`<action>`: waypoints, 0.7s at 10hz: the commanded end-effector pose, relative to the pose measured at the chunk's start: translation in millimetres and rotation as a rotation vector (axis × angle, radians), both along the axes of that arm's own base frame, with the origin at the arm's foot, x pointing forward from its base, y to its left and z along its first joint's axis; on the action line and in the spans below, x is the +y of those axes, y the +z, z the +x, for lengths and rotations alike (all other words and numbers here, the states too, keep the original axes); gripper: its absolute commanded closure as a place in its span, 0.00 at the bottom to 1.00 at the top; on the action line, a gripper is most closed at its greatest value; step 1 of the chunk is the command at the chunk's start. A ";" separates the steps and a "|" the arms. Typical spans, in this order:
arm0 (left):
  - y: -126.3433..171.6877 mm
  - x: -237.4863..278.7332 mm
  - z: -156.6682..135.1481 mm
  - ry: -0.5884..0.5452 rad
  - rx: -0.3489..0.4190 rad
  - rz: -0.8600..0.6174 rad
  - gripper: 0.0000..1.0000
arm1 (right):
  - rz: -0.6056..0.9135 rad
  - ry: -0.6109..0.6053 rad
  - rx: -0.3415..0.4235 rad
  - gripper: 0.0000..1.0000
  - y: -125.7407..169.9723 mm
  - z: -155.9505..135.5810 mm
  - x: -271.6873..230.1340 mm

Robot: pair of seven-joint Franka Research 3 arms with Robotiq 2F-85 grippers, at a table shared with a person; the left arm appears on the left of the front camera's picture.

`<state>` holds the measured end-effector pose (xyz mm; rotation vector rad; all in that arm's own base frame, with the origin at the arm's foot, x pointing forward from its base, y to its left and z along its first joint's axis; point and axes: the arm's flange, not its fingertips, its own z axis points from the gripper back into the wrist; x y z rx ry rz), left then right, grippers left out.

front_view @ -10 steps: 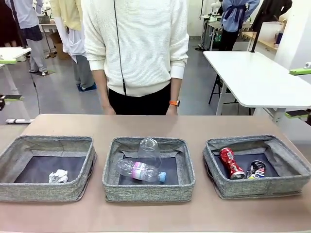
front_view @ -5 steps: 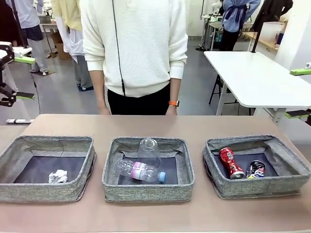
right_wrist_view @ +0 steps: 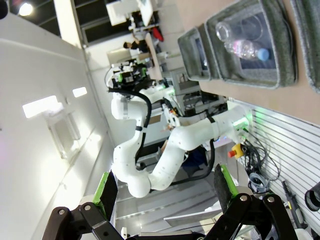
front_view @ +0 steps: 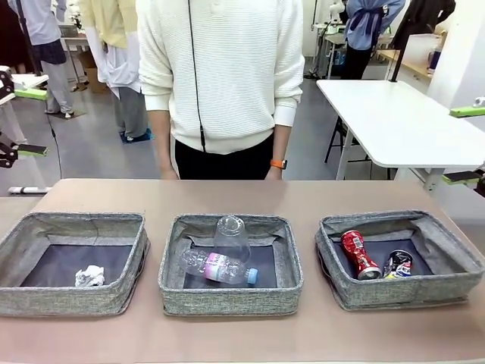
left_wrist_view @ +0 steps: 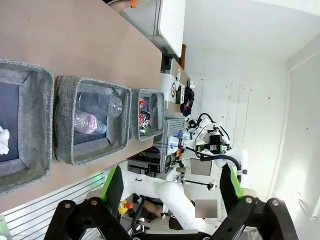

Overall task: Sort the waste into the appropriate baskets.
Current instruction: Place the picked waste into the Fabric basket indicated by the person.

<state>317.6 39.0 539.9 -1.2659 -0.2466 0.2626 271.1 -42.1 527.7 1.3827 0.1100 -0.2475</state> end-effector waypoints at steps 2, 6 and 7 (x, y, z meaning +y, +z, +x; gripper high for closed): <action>1.1 -2.1 0.6 -0.005 -0.010 -0.019 0.00 | 0.015 0.007 -0.024 0.00 1.6 1.2 -0.1; 1.1 -2.1 0.6 -0.005 -0.010 -0.019 0.00 | 0.015 0.007 -0.024 0.00 1.6 1.2 -0.1; 1.1 -2.1 0.6 -0.005 -0.010 -0.019 0.00 | 0.015 0.007 -0.024 0.00 1.6 1.2 -0.1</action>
